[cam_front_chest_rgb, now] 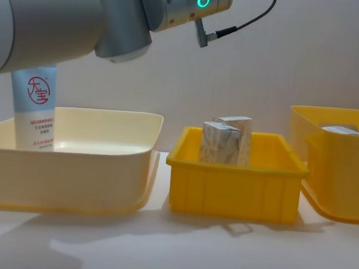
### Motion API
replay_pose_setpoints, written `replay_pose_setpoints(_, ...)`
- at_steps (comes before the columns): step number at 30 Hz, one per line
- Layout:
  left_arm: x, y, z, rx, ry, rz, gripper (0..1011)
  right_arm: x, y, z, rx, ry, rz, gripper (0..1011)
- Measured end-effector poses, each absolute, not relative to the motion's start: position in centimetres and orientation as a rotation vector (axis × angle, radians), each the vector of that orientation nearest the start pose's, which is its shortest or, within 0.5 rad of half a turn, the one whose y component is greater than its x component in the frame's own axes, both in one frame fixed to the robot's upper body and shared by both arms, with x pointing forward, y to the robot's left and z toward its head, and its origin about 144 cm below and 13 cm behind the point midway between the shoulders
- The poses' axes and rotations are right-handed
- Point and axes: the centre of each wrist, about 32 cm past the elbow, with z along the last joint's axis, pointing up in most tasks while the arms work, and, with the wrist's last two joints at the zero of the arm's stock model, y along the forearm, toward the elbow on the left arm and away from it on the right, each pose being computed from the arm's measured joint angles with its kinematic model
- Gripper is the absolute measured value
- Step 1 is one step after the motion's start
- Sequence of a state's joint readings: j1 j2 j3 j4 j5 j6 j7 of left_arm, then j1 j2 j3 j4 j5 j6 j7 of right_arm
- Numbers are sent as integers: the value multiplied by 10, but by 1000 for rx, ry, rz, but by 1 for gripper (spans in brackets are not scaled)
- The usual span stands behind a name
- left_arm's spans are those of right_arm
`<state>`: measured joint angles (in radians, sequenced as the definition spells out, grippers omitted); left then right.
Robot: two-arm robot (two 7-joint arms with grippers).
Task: Bimanual collaborative sorting of washing and personal care products
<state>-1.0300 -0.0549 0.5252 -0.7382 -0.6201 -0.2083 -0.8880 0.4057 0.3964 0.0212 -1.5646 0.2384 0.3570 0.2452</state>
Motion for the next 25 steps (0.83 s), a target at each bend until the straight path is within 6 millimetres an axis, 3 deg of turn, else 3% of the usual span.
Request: replay_pose_setpoints(25,678,90,1334,-345,-187,296,1002,534,-352,1316,-54,-149,-1402,1002)
